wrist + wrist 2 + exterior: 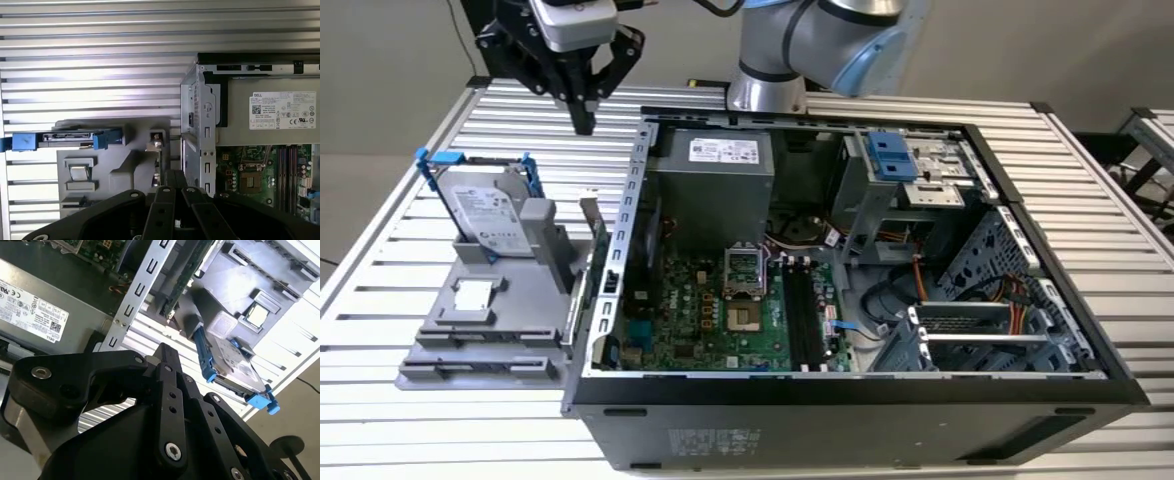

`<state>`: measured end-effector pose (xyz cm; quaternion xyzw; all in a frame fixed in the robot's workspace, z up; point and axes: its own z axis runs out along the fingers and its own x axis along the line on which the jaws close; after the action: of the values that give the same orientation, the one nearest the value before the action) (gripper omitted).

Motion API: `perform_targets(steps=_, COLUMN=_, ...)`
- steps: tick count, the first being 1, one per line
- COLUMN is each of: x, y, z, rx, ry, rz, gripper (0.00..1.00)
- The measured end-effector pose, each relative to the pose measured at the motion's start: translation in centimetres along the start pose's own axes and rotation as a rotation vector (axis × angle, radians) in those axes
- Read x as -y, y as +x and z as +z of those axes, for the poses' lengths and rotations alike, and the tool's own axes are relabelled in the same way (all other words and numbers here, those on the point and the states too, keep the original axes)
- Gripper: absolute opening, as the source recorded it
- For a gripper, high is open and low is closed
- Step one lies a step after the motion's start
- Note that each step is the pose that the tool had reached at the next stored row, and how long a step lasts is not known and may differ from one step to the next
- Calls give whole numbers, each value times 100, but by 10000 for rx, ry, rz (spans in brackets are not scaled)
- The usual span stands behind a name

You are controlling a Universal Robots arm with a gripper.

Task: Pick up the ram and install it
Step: 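Reach for the ram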

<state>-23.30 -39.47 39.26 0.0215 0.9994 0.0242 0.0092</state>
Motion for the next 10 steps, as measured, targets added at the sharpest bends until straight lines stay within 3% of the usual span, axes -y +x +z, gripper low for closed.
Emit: perform_targets(steps=10, x=8, y=298, z=-6, rx=-18, ry=0, rz=-28, gripper=0)
